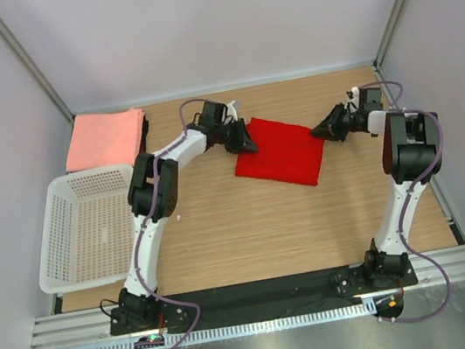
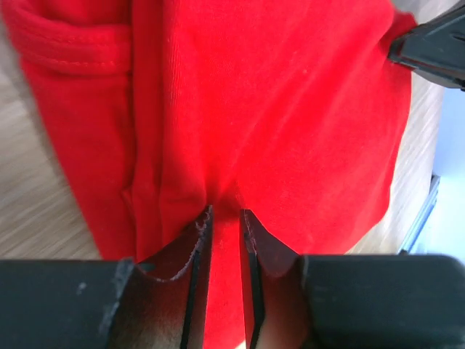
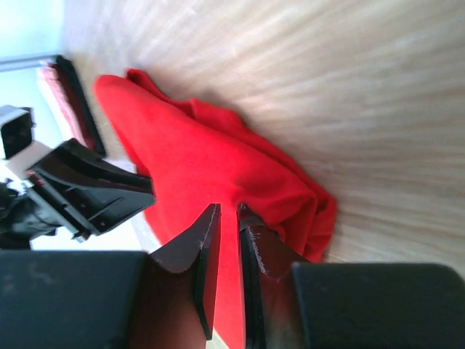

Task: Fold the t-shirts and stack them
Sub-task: Neatly place the folded tshirt to the corner

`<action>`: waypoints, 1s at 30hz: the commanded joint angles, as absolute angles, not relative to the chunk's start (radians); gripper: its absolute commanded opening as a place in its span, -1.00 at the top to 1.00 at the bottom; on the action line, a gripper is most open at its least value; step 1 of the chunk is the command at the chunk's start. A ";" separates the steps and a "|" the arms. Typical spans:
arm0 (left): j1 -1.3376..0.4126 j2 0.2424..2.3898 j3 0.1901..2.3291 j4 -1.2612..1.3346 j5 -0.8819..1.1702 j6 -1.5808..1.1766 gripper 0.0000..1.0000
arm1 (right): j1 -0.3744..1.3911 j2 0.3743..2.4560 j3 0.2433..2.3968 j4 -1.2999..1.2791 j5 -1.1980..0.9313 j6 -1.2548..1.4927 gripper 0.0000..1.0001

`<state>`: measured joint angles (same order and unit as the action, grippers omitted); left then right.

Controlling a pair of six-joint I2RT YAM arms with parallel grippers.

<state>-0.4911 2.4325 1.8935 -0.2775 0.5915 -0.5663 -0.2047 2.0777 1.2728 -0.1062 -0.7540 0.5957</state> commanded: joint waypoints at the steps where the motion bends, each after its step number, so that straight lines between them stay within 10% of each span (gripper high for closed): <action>1: -0.480 2.390 1.896 -0.256 0.537 -0.552 0.53 | -0.227 2.054 1.321 0.044 -0.857 0.669 0.53; 15: -0.525 2.017 1.556 -0.169 0.437 -0.589 0.48 | -0.164 1.875 1.338 -0.227 -0.759 0.571 0.15; 30: -0.463 2.177 1.877 -0.591 0.178 -0.496 -0.15 | 0.000 1.579 1.200 -0.419 -0.561 0.502 -0.09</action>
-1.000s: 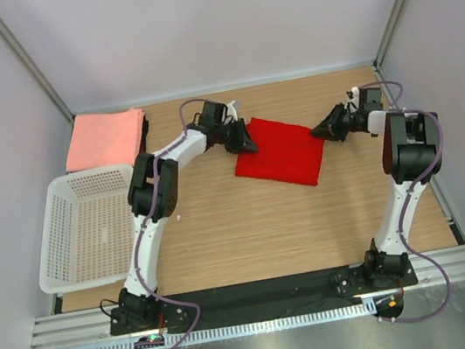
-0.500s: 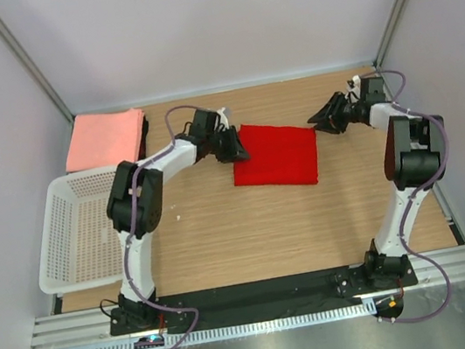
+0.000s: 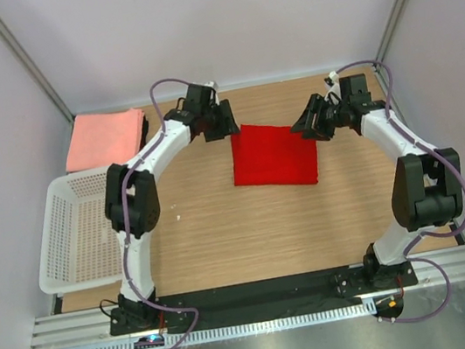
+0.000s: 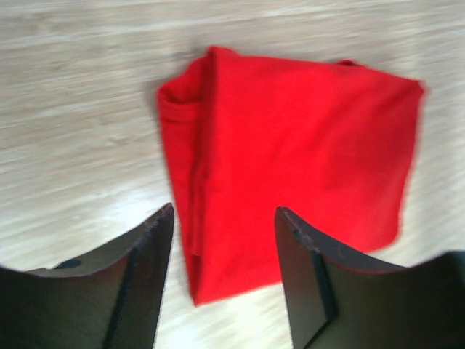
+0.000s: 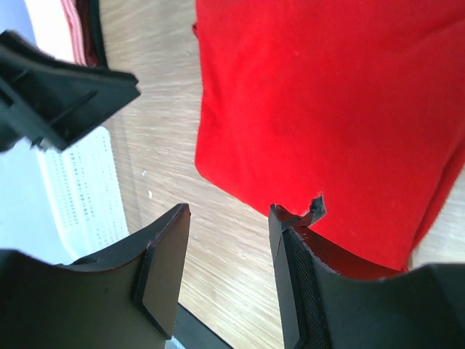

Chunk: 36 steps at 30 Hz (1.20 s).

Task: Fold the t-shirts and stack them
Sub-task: Neatly place the folded tshirt to the corner

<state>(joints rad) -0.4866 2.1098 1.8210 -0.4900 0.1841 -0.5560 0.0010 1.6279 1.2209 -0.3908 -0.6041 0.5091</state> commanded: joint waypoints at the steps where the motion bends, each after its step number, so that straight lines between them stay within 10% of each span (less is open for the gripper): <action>1: -0.459 2.210 1.900 -0.588 0.201 -0.486 -0.21 | 0.029 1.565 1.198 -0.419 -0.561 0.496 -0.09; 30: -0.506 2.456 1.951 -0.488 0.331 -0.442 -0.23 | 0.046 1.551 1.100 -0.367 -0.577 0.489 -0.10; 36: -0.508 2.451 1.945 -0.488 0.319 -0.459 0.15 | 0.048 1.548 1.100 -0.374 -0.572 0.485 -0.10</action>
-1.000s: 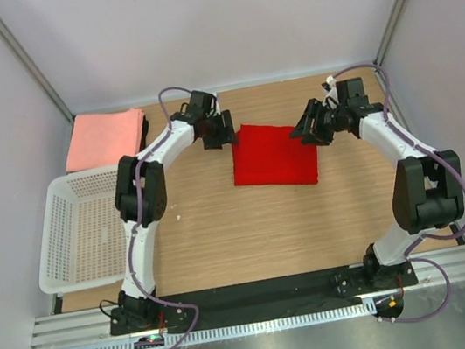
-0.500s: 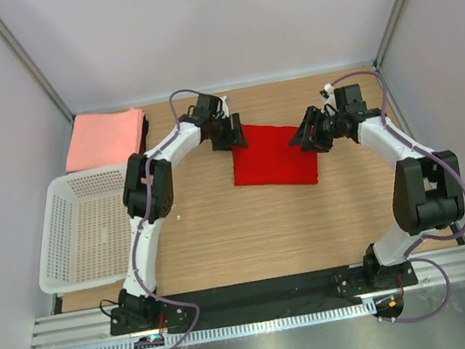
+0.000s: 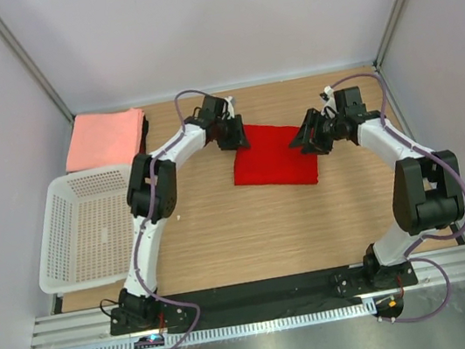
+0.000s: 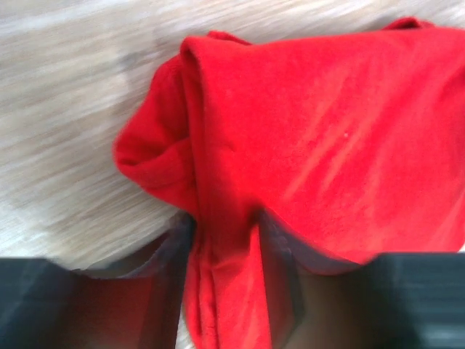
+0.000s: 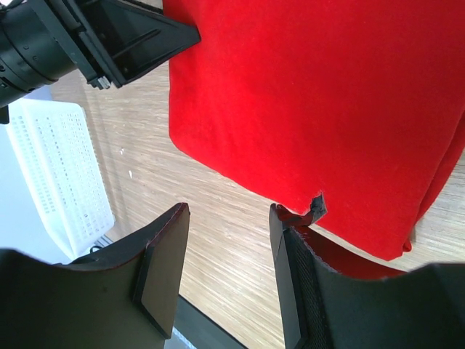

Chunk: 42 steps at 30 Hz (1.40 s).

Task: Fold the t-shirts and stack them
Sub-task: Neatly place the folded tshirt to the corner

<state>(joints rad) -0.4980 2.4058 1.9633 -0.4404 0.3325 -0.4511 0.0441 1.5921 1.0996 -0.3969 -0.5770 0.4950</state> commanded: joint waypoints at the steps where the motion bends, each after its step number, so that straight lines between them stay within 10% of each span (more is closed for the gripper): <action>1: -0.508 2.445 1.947 -0.495 0.315 -0.459 0.41 | 0.048 1.545 1.098 -0.374 -0.571 0.485 -0.10; 4: -0.509 2.412 1.973 -0.552 0.270 -0.463 0.99 | 0.048 1.537 1.097 -0.374 -0.571 0.483 -0.10; 42: -0.204 2.148 2.425 -0.945 -0.307 0.150 1.00 | 0.046 1.540 1.075 -0.308 -0.577 0.495 -0.11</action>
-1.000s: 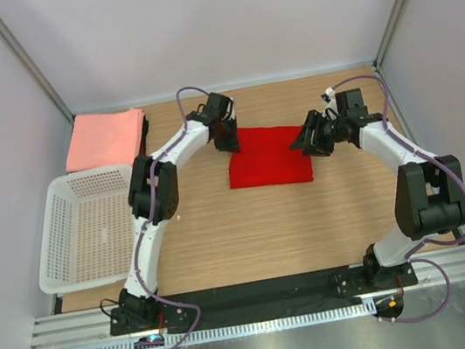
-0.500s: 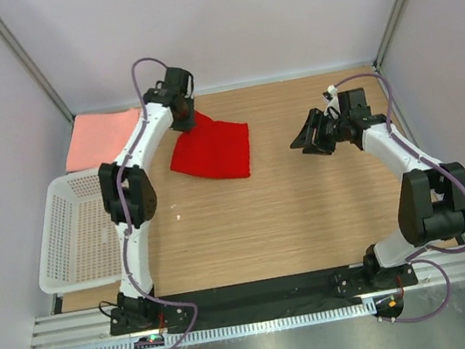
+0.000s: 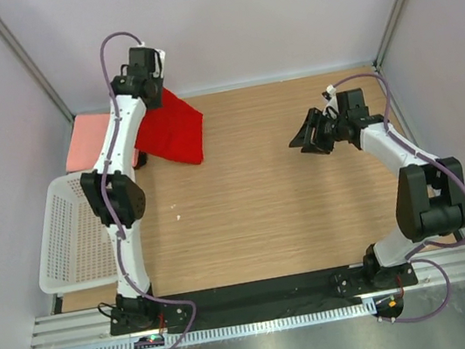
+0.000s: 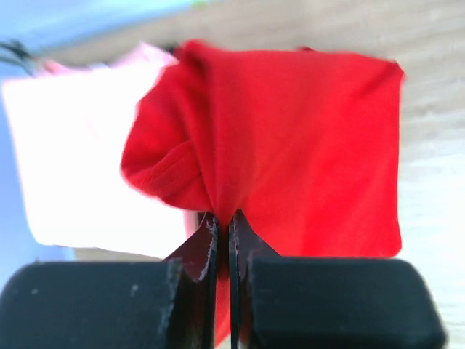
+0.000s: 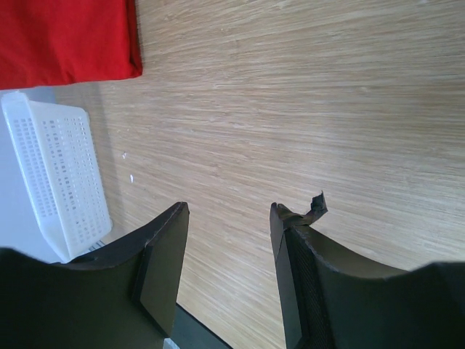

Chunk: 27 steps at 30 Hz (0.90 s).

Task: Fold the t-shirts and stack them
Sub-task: Neatly place the folded tshirt to the corner

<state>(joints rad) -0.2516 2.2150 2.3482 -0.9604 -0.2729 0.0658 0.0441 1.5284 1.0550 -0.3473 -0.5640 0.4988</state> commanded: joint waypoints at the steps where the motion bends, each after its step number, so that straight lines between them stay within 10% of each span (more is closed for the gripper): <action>1: -0.190 2.123 2.425 -0.943 -0.298 0.159 1.00 | 0.048 1.542 1.077 -0.305 -0.575 0.497 -0.11; 22: 0.212 2.250 2.399 -0.664 0.041 0.193 0.99 | 0.048 1.577 1.097 -0.288 -0.558 0.497 -0.12; 25: 0.221 2.314 2.417 -0.594 0.022 0.161 0.66 | 0.049 1.575 1.095 -0.287 -0.549 0.495 -0.12; 27: 0.221 2.344 2.470 -0.581 -0.026 0.144 0.10 | 0.049 1.577 1.095 -0.288 -0.537 0.491 -0.12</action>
<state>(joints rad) 0.2264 2.3142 2.3852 -0.6975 0.0013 0.1829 0.0441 1.5787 1.0698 -0.3202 -0.5579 0.4992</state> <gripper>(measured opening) 0.376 0.558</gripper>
